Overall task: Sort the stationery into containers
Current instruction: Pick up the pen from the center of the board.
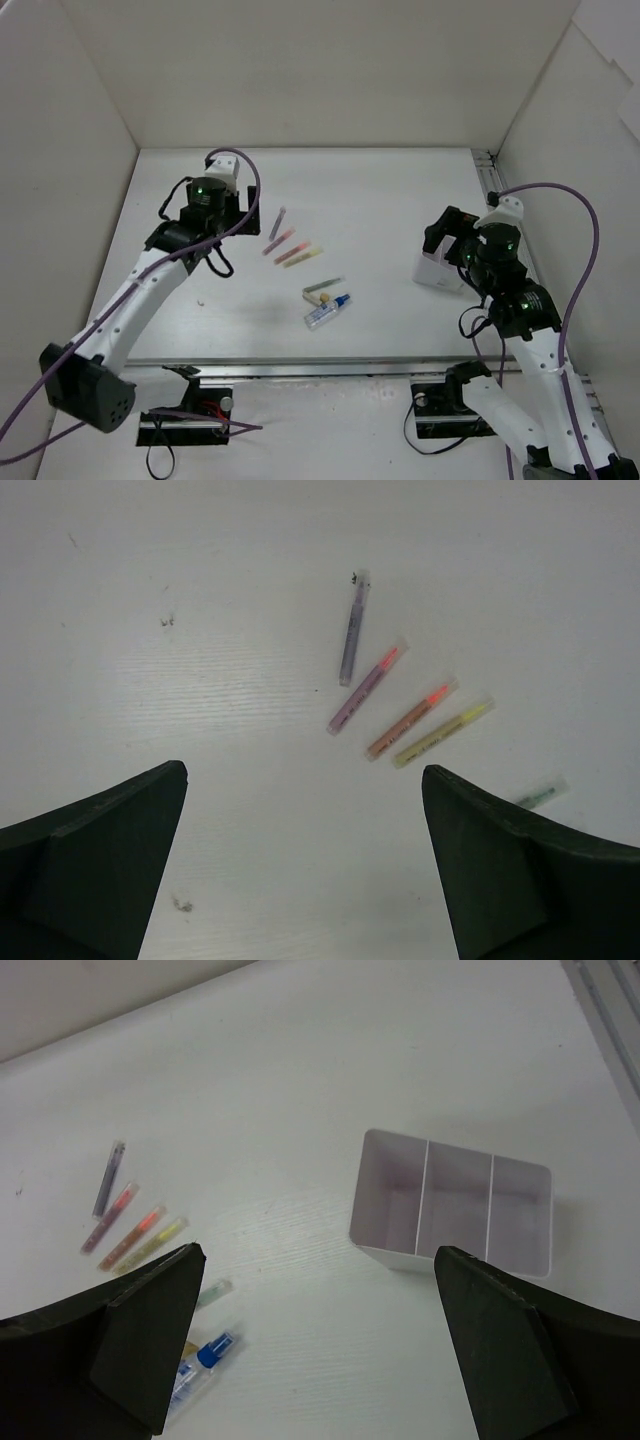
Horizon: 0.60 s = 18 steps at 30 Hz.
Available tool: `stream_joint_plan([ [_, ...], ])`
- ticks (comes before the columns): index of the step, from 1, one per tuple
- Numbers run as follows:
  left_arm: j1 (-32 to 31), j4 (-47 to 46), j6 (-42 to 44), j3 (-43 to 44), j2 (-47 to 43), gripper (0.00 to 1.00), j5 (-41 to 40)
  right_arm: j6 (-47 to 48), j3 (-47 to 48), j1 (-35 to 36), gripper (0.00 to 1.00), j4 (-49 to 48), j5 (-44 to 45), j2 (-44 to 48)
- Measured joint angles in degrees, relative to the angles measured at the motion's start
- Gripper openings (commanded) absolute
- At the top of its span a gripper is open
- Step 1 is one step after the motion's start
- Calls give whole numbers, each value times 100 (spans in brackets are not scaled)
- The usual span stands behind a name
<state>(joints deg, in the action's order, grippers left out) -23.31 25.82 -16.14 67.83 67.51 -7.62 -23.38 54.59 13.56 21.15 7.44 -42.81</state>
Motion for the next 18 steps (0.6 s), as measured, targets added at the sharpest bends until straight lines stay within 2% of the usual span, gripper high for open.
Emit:
stream_joint_plan([
  [4,332,-214,192,352,1239,100,503,50,-105,0,98,-105,-262,-212],
  [10,435,-205,531,1646,3195,99,1051,116,-170,0,98,-140,-490,-323],
  [14,424,-17,610,2712,4428,82,1060,181,-179,4,98,-223,-538,-308],
  [18,424,160,669,3311,5289,76,1062,245,-256,4,98,-269,-538,-293],
])
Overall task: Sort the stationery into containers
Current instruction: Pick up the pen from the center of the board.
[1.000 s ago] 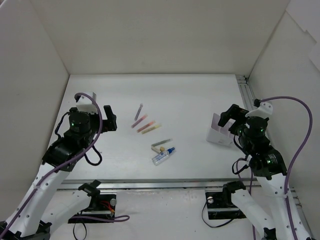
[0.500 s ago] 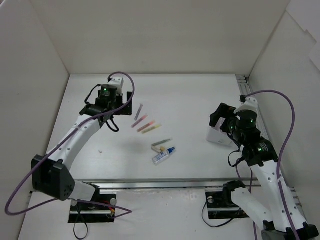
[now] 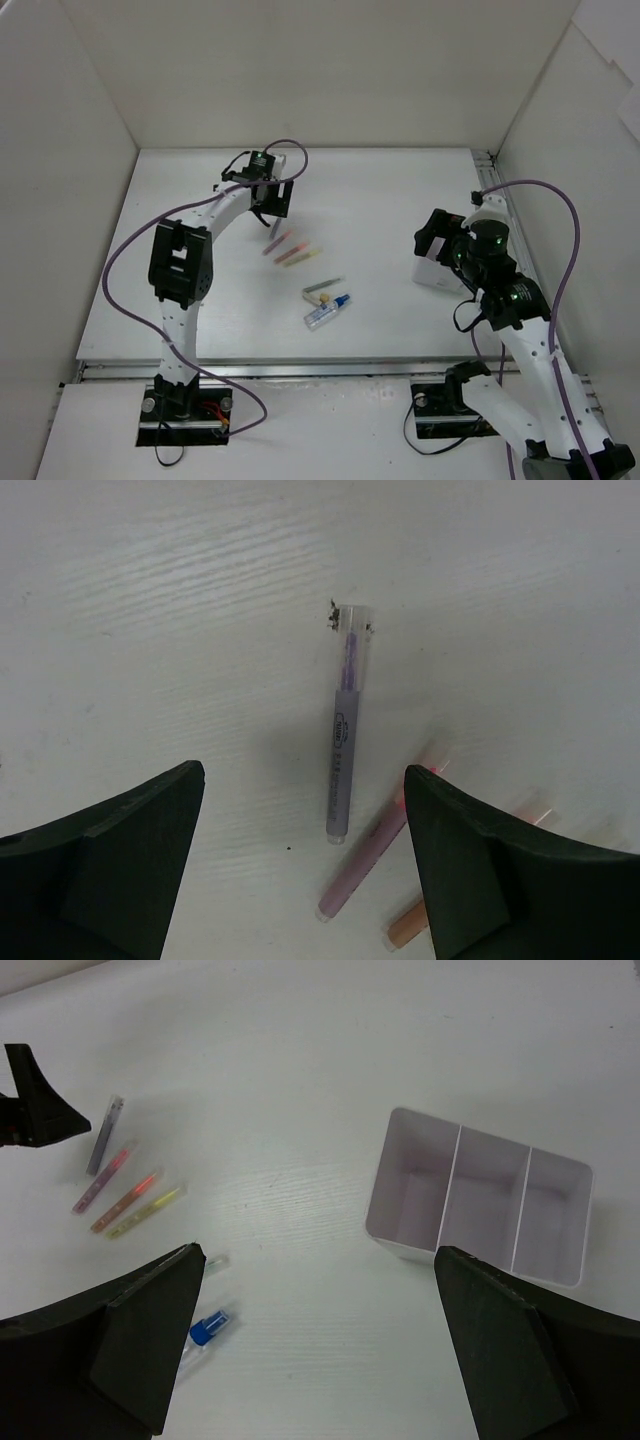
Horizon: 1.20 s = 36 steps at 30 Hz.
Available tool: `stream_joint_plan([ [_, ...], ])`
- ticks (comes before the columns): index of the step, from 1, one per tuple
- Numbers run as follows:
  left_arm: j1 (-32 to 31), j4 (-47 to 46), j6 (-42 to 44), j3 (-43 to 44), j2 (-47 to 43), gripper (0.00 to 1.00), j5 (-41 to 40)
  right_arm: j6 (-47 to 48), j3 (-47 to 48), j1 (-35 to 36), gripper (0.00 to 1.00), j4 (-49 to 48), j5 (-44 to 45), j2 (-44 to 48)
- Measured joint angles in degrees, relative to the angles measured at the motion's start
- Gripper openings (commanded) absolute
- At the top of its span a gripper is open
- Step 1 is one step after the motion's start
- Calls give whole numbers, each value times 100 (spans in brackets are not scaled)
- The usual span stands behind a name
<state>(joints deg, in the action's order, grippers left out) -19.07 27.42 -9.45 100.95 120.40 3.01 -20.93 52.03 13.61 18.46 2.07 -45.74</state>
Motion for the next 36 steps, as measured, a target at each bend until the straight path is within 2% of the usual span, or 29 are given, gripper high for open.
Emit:
stream_joint_plan([
  [8,-11,192,20,39,540,54,-2,24,-15,0,98,-24,2,-20],
  [19,-31,223,26,52,640,48,-22,11,-63,0,98,-59,7,-289],
  [25,-76,203,4,39,645,31,4,-66,-61,37,98,-262,-118,-782],
  [27,-76,190,-7,39,654,18,24,-111,-59,79,98,-356,-219,-925],
  [29,-81,153,-11,15,669,13,52,-170,-50,144,98,-450,-326,-1036],
  [31,-81,92,-20,-31,682,2,92,-219,-44,192,98,-544,-402,-1097],
  [36,-81,44,-15,-31,688,0,122,-332,-39,319,98,-793,-614,-1204],
])
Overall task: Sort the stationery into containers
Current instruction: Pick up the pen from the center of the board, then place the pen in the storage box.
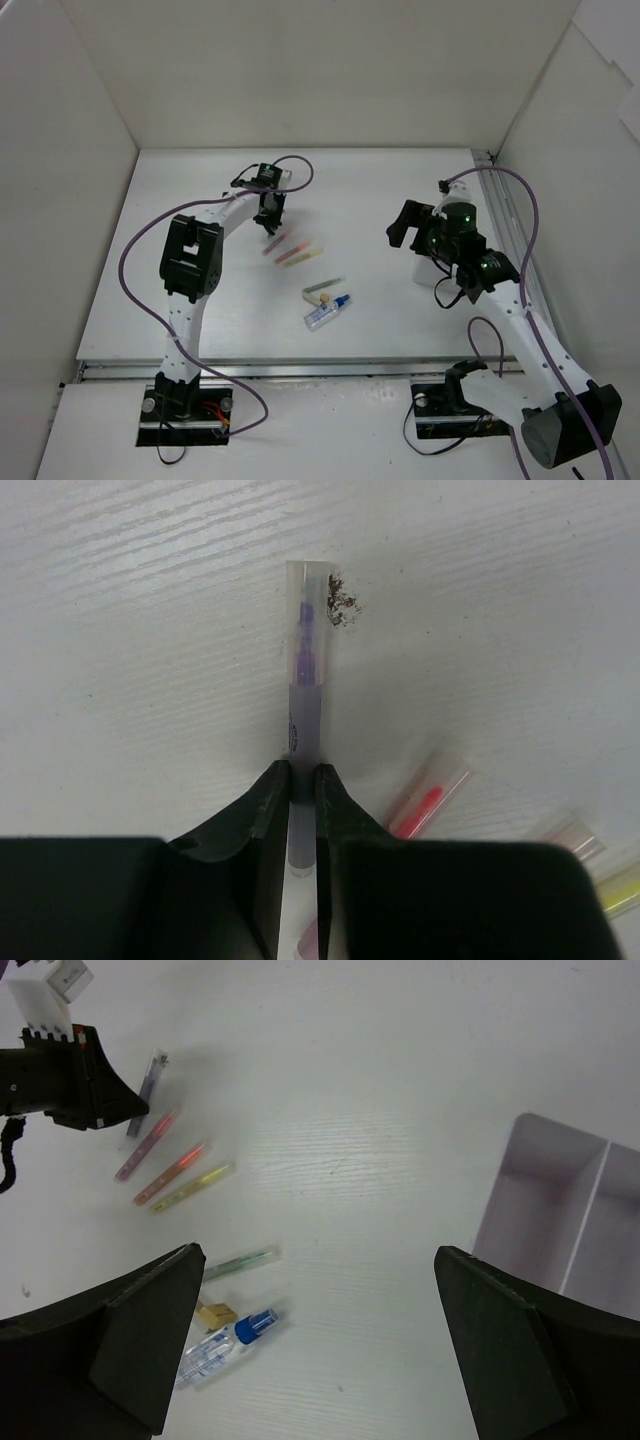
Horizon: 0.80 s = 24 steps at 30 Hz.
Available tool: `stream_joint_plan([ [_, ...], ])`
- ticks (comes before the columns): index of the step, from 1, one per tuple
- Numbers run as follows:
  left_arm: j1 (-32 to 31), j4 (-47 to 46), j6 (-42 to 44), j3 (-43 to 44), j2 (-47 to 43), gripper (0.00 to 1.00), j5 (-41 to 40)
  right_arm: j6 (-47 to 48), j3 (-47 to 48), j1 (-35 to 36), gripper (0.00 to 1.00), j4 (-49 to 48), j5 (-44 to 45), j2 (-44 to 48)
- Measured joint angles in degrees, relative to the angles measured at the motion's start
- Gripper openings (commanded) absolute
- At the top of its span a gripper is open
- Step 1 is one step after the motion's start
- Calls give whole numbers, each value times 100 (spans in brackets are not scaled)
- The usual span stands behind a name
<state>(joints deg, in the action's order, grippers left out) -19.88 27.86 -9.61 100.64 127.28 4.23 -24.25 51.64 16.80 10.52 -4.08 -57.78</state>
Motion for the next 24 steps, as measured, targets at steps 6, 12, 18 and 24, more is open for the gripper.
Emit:
stream_joint_plan([
  [6,0,48,46,105,0,0,-87,-39,0,339,98,-240,-201,-278],
  [12,0,-144,186,-103,-625,0,-13,-149,35,673,98,-616,-424,-737],
  [18,-50,-861,216,-1746,-2997,0,490,-428,-7,929,98,-1552,-824,-942],
  [24,-415,-1589,81,-3075,-4686,0,1200,-662,-444,1178,98,-2900,-1095,-903],
])
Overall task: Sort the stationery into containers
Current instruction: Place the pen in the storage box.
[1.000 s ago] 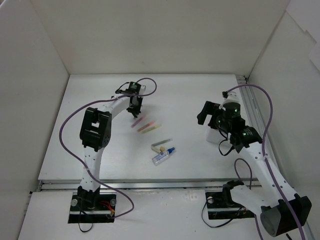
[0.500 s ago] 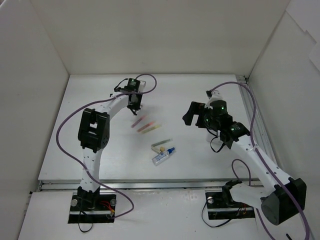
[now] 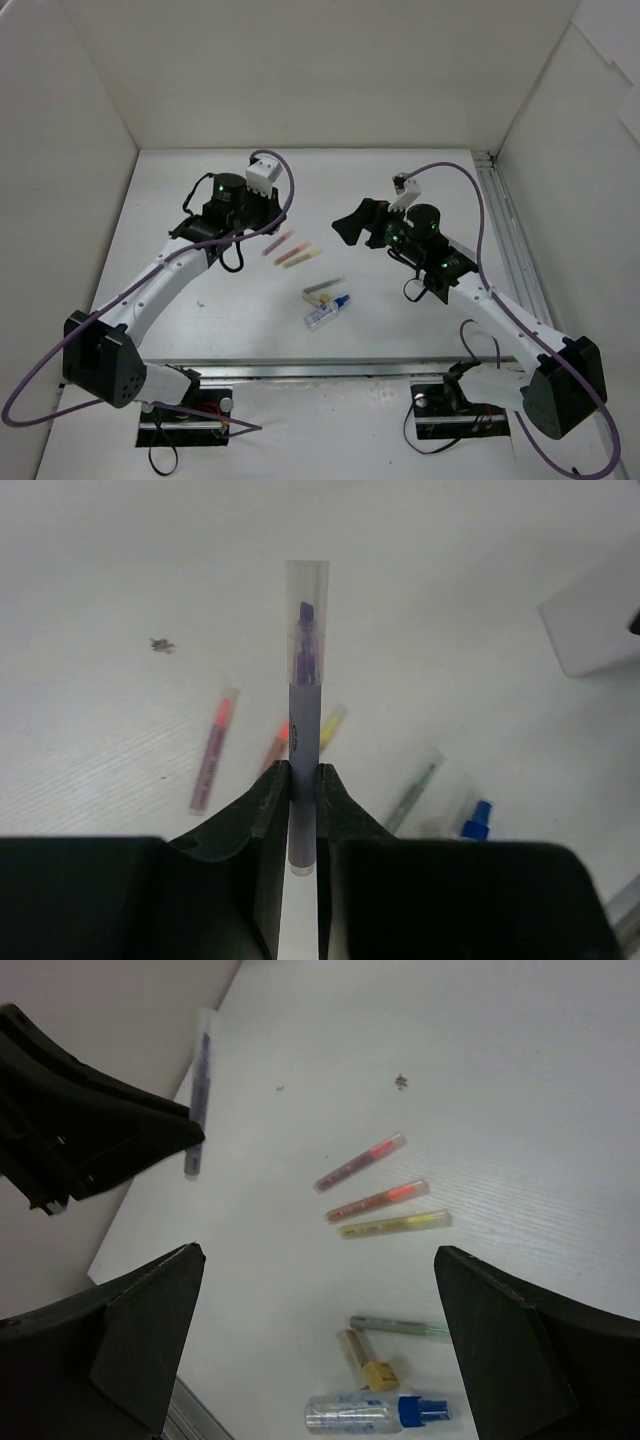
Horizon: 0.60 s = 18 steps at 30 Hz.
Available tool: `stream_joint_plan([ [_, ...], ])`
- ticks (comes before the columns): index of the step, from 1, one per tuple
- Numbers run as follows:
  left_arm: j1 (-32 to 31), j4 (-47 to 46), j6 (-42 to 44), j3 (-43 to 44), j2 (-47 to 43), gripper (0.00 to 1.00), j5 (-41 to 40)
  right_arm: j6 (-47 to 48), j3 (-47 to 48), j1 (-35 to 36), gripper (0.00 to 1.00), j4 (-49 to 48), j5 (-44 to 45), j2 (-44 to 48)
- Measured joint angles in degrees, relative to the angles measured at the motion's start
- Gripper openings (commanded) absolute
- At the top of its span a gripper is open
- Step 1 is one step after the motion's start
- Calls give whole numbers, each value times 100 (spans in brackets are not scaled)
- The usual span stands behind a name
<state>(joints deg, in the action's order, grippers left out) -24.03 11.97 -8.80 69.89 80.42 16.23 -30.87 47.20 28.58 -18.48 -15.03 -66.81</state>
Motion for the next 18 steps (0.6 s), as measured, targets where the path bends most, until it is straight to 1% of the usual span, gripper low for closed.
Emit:
stream_joint_plan([
  [6,-496,-376,-118,-855,-367,0,708,-221,-103,256,95,-933,-227,-120],
  [9,-658,-400,-114,-1047,-586,0,802,-326,-103,372,93,-1276,-243,-273],
  [11,-719,-457,-116,-1049,-717,0,822,-385,-103,457,90,-1460,-245,-424],
  [12,-739,-498,-116,-1049,-785,0,839,-411,-103,492,87,-1523,-240,-505],
  [15,-761,-586,-116,-1045,-927,0,914,-518,-103,588,73,-1589,-186,-741],
  [16,-780,-612,-118,-1045,-955,0,929,-551,-103,616,63,-1606,-153,-813],
  [18,-809,-638,-114,-1045,-970,0,933,-623,-103,704,54,-1637,-81,-929],
])
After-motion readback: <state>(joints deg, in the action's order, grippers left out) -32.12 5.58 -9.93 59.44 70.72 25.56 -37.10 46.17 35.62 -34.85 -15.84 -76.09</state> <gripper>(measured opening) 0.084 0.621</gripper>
